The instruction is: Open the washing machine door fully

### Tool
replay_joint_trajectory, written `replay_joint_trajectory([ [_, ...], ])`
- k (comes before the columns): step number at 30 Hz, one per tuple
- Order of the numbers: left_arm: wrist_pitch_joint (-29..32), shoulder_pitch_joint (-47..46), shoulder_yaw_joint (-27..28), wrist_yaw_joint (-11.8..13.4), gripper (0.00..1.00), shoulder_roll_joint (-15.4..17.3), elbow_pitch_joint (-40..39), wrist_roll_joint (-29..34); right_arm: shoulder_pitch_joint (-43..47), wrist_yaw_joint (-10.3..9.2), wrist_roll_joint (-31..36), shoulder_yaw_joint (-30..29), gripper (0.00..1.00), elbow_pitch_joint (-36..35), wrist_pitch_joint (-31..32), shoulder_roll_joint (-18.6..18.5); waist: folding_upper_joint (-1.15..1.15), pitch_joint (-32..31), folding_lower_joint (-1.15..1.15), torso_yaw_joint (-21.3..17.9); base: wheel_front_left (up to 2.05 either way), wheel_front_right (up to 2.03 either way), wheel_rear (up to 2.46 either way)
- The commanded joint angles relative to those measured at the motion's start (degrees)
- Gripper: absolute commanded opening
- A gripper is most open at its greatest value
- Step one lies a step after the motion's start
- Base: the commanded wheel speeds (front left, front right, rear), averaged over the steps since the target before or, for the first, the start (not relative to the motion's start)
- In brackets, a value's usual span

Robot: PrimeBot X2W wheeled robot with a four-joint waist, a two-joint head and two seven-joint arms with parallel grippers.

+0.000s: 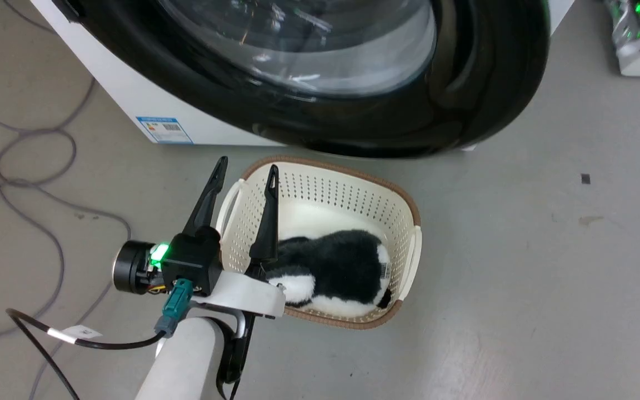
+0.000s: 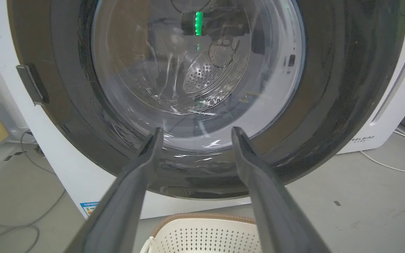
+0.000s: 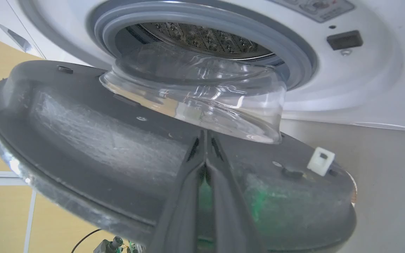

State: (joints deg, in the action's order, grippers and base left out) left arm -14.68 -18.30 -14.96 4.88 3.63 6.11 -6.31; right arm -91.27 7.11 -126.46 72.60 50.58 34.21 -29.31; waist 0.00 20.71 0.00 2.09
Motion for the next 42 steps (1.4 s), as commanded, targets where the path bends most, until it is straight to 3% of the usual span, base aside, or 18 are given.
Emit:
replay_joint_trajectory([
  [1, -0.31, 0.82, 0.14, 0.00, 1.00, 0.03, 0.19, -0.17, 1.34, 0.37, -0.19, 0.28, 0.00, -0.47, 0.29, -0.11, 0.00, -0.62, 0.00, -0.02, 0.00, 0.00, 0.00],
  [23, -0.32, 9.77, 1.05, 0.05, 1.00, 1.61, 3.81, -1.43, 23.08, 0.37, -0.18, 0.73, 0.00, -26.38, -0.51, -6.25, 0.00, -13.51, 0.00, 0.24, 0.00, 0.00, 0.00],
  [32, -0.32, 11.66, 0.55, -0.02, 1.00, 2.10, 4.48, -1.90, 28.38, 0.37, 1.96, 0.74, 0.00, -36.55, -1.57, -6.25, 0.00, -15.14, 0.00, 1.42, 0.00, 0.00, 0.00],
  [42, -0.26, 12.46, -0.18, 0.23, 1.00, 2.39, 4.73, -2.19, 31.41, 0.37, 3.93, 0.75, 0.00, -42.17, -1.84, -4.27, 0.00, -16.21, 0.00, 2.66, 0.00, 0.00, 0.00],
])
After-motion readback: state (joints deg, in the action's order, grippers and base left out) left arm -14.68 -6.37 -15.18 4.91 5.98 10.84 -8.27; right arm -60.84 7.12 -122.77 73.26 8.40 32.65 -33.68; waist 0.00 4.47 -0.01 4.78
